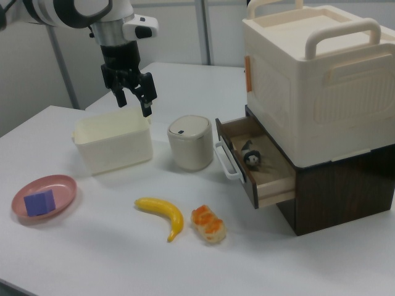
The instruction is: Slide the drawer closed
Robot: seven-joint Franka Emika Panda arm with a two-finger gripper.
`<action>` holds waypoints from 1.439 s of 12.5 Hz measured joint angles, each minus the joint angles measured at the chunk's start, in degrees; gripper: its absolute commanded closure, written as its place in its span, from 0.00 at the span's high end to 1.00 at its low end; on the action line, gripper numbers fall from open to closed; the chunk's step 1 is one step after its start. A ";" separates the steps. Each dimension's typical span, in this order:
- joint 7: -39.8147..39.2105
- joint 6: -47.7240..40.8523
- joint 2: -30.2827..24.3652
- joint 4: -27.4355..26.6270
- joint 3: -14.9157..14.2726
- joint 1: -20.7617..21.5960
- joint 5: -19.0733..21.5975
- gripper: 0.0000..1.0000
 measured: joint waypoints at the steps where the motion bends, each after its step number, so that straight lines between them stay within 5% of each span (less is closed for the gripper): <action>1: 0.01 -0.01 0.01 -0.06 -0.02 -0.38 0.00 0.00; 8: 0.39 -0.06 3.60 -3.55 -0.33 -4.60 -0.46 0.00; 14: 6.30 27.46 6.61 -14.88 -0.37 -5.83 -6.32 0.00; 18: 10.59 36.11 8.36 -19.49 -0.37 -5.85 -9.18 0.00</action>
